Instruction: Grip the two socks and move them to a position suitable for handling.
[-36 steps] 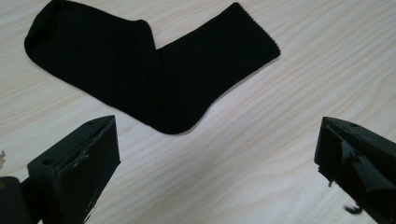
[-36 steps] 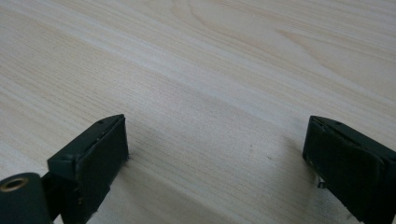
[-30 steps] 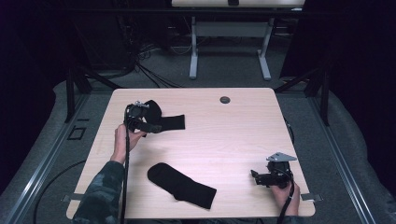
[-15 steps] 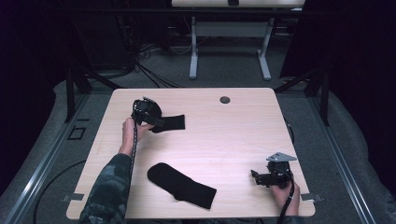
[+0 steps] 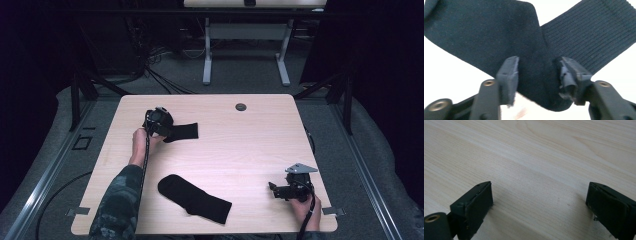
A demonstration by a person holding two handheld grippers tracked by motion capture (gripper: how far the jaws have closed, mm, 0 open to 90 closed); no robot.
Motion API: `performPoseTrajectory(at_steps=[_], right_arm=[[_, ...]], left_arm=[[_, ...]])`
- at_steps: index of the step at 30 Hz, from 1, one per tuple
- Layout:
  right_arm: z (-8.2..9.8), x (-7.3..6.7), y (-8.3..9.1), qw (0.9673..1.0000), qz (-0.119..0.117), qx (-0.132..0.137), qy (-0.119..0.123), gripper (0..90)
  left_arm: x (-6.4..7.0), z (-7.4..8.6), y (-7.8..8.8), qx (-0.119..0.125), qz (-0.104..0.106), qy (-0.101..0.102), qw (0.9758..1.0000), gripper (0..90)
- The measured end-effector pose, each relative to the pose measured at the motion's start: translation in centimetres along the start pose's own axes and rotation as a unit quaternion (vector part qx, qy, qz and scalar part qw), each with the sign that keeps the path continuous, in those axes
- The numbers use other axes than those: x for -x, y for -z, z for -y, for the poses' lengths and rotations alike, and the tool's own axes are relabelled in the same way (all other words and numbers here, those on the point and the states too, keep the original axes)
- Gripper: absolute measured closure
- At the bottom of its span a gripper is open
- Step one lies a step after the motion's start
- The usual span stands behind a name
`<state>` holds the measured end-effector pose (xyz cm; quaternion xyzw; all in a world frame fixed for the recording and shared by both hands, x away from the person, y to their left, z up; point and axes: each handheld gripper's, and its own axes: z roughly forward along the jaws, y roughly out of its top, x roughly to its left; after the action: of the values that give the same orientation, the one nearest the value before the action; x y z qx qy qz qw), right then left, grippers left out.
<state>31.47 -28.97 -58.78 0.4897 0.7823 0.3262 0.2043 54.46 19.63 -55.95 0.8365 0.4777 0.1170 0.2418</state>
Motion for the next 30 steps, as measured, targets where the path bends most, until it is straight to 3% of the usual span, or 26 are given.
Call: performPoseTrajectory(at_steps=[1,4,8,11,17,25,30], right_arm=[[0.0,0.0,0.0,1.0000,0.000,0.001,0.000,6.4],[0.0,0.0,0.0,1.0000,0.000,0.002,0.000,6.6],[0.0,0.0,0.0,1.0000,0.000,0.002,0.000,6.6],[0.0,0.0,0.0,1.0000,0.000,0.001,0.000,6.6],[0.0,0.0,0.0,1.0000,-0.001,0.002,0.000,6.6],[0.0,0.0,0.0,1.0000,0.000,0.001,0.000,6.6],[0.0,0.0,0.0,1.0000,0.000,0.001,0.000,6.8]], left_arm=[[0.0,0.1,0.1,-0.001,0.000,-0.001,1.0000,59.7],[0.2,0.3,0.2,0.003,-0.005,0.001,1.0000,70.8],[0.1,0.5,0.3,0.002,0.000,0.025,0.9997,83.0],[0.4,0.5,0.5,-0.004,0.005,0.035,0.9994,84.2],[1.8,0.8,2.2,0.021,0.025,0.055,0.9980,84.7],[4.5,0.7,4.7,0.044,0.031,0.047,0.9974,84.5],[6.6,1.4,5.6,0.060,0.049,0.043,0.9961,84.1]])
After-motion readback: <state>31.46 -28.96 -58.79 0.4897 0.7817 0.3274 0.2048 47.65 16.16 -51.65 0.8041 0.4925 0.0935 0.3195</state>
